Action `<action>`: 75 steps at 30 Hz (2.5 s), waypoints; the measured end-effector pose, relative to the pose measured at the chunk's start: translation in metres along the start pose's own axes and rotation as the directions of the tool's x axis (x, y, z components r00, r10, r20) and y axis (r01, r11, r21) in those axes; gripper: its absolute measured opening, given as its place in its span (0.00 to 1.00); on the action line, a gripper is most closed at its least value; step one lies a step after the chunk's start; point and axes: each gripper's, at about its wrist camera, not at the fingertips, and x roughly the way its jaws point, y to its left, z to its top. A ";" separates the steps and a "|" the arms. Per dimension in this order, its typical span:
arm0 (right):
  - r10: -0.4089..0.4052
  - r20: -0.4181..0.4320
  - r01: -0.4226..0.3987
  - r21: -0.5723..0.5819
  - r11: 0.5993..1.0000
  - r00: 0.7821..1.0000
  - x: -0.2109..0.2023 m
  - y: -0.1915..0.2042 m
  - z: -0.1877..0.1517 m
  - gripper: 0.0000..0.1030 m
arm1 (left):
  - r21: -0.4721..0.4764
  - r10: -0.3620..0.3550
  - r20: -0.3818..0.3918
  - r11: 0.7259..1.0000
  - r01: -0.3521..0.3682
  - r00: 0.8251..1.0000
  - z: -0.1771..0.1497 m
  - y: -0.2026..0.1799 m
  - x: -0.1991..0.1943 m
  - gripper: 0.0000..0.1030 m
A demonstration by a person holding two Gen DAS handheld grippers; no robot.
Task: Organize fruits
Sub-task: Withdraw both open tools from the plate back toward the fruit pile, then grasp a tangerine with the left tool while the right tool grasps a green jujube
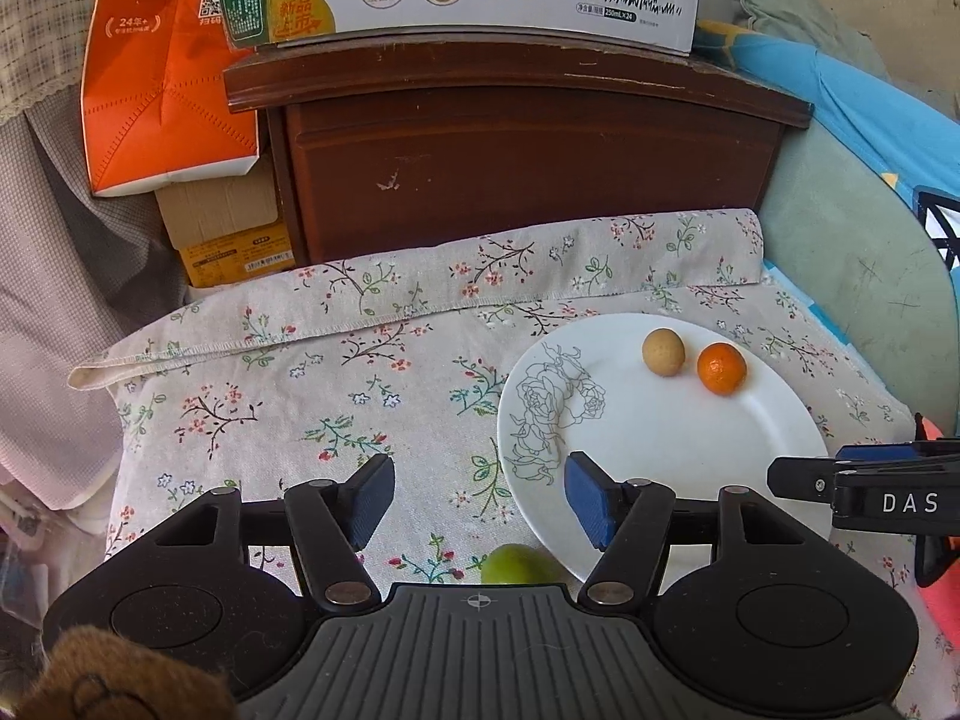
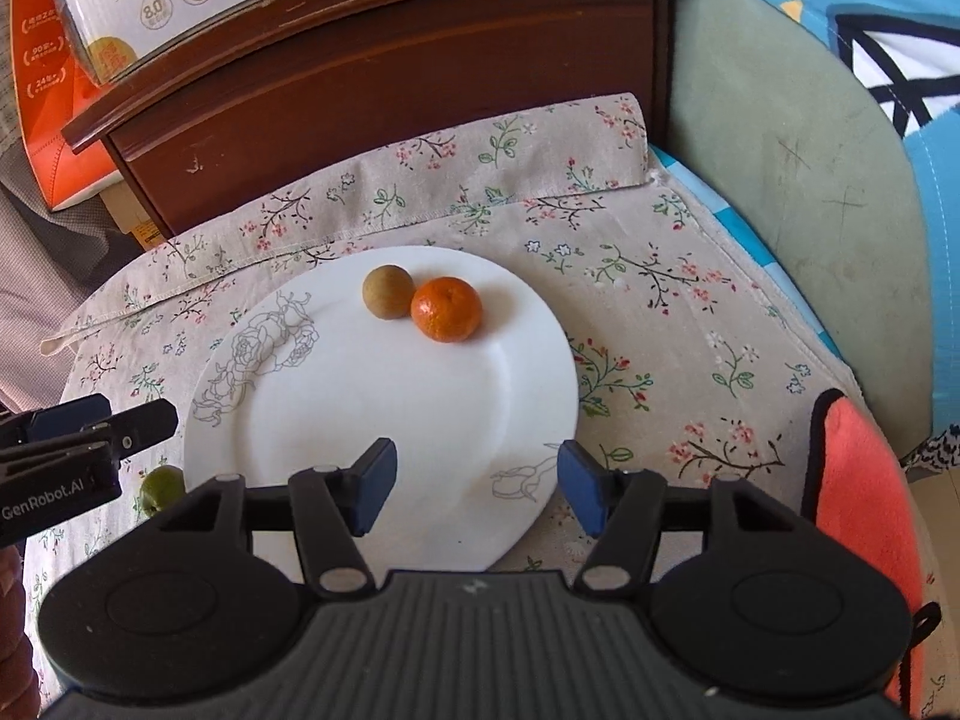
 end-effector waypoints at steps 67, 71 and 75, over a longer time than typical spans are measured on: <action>0.163 -0.107 -0.193 -0.407 0.893 0.981 -0.066 0.043 -0.113 0.49 | 0.011 -0.187 -0.144 0.982 0.190 0.972 -0.085 -0.003 -0.058 0.57; 0.165 -0.116 -0.198 -0.391 0.899 0.979 -0.060 0.042 -0.110 0.39 | 0.023 -0.194 -0.136 0.980 0.198 0.972 -0.085 -0.006 -0.058 0.54; 0.168 -0.134 -0.207 -0.379 0.902 0.977 -0.056 0.041 -0.109 0.34 | -0.009 -0.208 -0.139 0.978 0.209 0.968 -0.084 0.000 -0.056 0.43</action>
